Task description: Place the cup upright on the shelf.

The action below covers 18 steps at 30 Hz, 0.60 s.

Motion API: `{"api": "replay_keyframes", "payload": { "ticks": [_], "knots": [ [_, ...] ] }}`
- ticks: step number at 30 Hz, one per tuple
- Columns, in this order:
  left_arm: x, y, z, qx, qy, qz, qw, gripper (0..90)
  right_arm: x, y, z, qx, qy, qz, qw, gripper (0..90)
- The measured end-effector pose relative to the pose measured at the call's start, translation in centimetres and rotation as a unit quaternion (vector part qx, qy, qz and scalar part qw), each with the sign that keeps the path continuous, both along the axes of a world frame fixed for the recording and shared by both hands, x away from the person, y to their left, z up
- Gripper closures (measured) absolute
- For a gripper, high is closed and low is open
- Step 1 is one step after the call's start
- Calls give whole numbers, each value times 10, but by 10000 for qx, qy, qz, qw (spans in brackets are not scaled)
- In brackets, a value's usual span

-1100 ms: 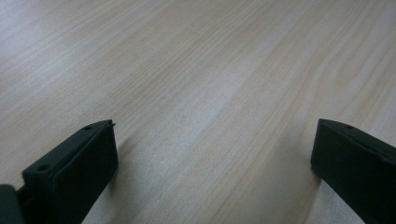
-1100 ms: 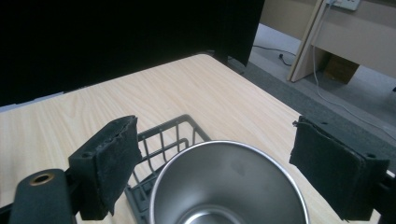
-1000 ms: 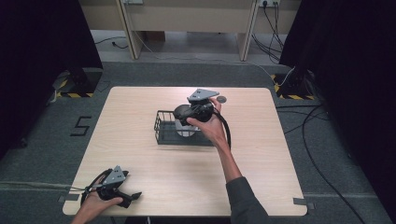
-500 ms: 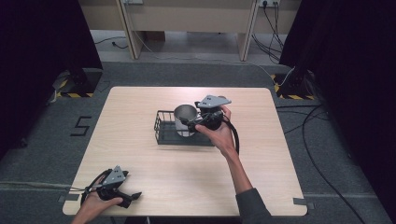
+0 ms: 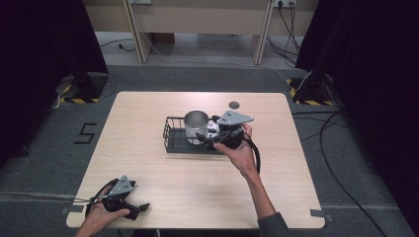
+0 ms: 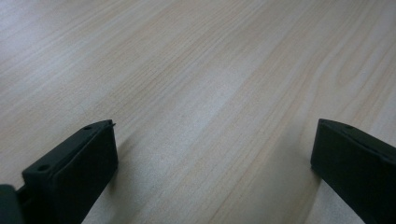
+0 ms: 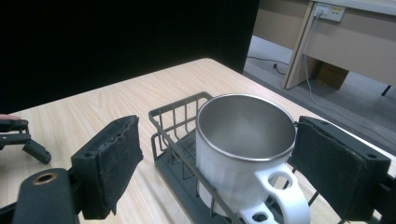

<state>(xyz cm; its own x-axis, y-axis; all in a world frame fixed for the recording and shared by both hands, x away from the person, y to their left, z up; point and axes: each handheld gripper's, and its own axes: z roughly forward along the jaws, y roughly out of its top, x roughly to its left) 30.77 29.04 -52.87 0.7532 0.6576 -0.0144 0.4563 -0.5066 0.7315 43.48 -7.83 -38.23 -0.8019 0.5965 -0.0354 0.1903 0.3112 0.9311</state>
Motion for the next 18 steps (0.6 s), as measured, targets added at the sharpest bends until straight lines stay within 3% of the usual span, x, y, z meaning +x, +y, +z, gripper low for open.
{"api": "replay_keyframes", "payload": {
  "ticks": [18],
  "knots": [
    [-1, 0, 0, 12, 2, 3, 10000, 0, -36, -17, -17, 61, 33, -5, 10000, 157]
  ]
}}
